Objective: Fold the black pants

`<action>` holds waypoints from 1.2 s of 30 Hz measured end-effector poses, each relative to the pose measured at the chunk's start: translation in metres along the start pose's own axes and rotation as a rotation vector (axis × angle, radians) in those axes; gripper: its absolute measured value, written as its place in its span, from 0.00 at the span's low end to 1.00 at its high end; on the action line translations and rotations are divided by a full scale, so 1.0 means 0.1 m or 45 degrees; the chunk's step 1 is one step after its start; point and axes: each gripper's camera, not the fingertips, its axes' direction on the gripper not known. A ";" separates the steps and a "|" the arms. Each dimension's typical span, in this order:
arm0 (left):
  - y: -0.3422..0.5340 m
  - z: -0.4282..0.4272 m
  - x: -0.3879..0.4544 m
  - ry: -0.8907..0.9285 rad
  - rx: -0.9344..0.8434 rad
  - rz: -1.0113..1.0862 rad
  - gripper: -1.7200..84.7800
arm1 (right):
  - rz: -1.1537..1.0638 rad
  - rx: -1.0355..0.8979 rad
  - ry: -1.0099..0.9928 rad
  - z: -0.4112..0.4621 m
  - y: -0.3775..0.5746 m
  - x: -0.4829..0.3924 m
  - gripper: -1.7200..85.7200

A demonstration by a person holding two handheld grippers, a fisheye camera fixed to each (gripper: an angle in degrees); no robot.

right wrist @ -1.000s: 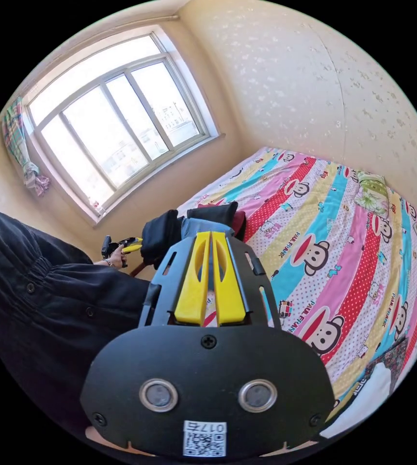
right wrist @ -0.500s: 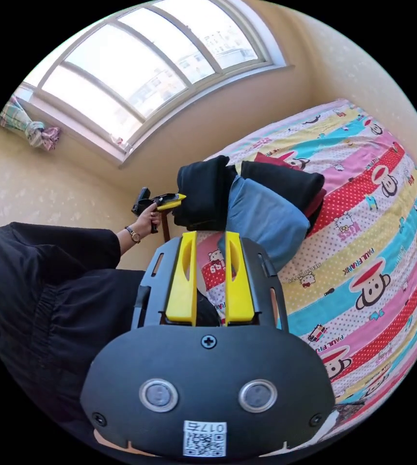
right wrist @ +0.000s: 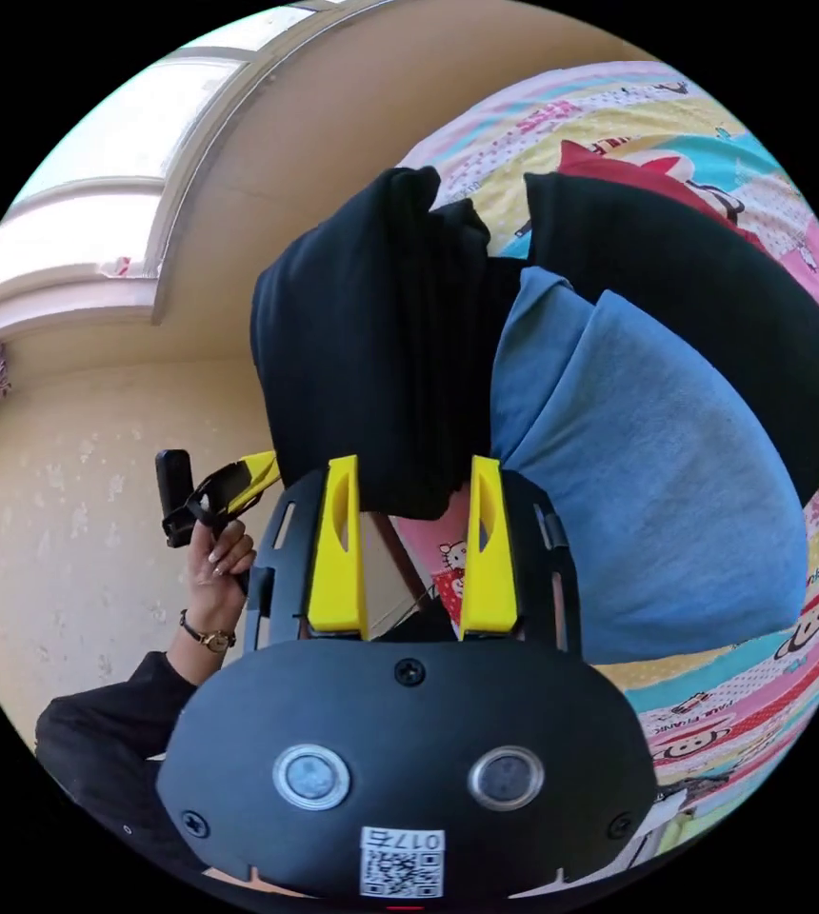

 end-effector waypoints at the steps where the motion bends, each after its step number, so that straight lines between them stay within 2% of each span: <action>1: 0.02 -0.01 -0.05 0.013 -0.003 -0.023 0.11 | -0.020 -0.034 -0.024 0.06 0.03 0.00 0.14; 3: 0.04 -0.05 -0.10 0.090 -0.028 -0.017 0.11 | -0.082 0.021 -0.043 -0.02 0.19 -0.02 0.11; 5: 0.05 -0.13 -0.07 0.252 -0.094 0.036 0.07 | -0.142 0.117 -0.279 -0.21 0.39 0.03 0.08; 7: 0.05 -0.18 0.12 0.429 -0.117 0.147 0.04 | -0.136 0.319 -0.793 -0.56 0.68 0.24 0.07; 9: 0.02 -0.14 0.44 0.675 -0.133 0.254 0.03 | -0.151 0.513 -1.104 -0.87 0.87 0.33 0.06; 11: -0.03 0.01 1.19 0.957 -0.193 0.454 0.03 | -0.246 0.653 -1.301 -1.23 1.02 0.31 0.06; 13: -0.03 0.09 1.90 1.035 -0.253 0.659 0.03 | -0.376 0.813 -1.484 -1.76 1.32 0.27 0.06; 16: 0.13 0.29 3.04 1.079 -0.434 0.992 0.03 | -0.591 0.999 -1.568 -2.42 1.89 0.21 0.05; 18: 0.34 0.50 3.59 1.138 -0.565 1.085 0.03 | -0.727 1.103 -1.550 -2.78 2.34 0.15 0.05; 22: 1.44 1.08 4.65 1.246 -0.940 1.346 0.03 | -1.101 1.334 -1.417 -3.22 3.62 0.07 0.05; 24: 2.04 1.46 4.83 1.272 -1.183 1.363 0.03 | -1.230 1.380 -1.344 -3.20 4.15 0.17 0.05; 26: 2.76 2.06 4.70 1.182 -1.464 1.245 0.04 | -1.242 1.440 -1.224 -3.03 4.67 0.37 0.05; 27: 2.93 2.22 4.61 1.125 -1.523 1.200 0.04 | -1.138 1.513 -1.168 -2.82 4.99 0.58 0.05; 28: 3.28 2.56 4.38 0.962 -1.641 1.137 0.04 | -0.940 1.589 -1.149 -2.54 5.27 0.83 0.05; 29: 3.61 2.92 4.09 0.716 -1.809 1.083 0.04 | -0.827 1.619 -1.146 -2.38 5.39 0.97 0.05; 30: 3.75 3.10 3.94 0.575 -1.892 1.050 0.04 | -0.558 1.657 -1.162 -2.00 5.62 1.26 0.05; 31: 3.98 3.42 3.61 0.300 -2.017 1.019 0.04 | -0.268 1.644 -1.154 -1.56 5.83 1.52 0.05; 32: 4.15 3.68 3.28 0.022 -2.080 1.037 0.03 | -0.121 1.618 -1.144 -1.34 5.92 1.64 0.05; 34: 4.25 3.95 2.79 -0.223 -2.155 0.925 0.02 | 0.510 1.458 -1.101 -0.50 6.26 1.98 0.04; 36: 4.26 4.08 2.41 -0.201 -2.169 0.674 0.01 | 0.796 1.383 -1.092 -0.06 6.49 2.06 0.04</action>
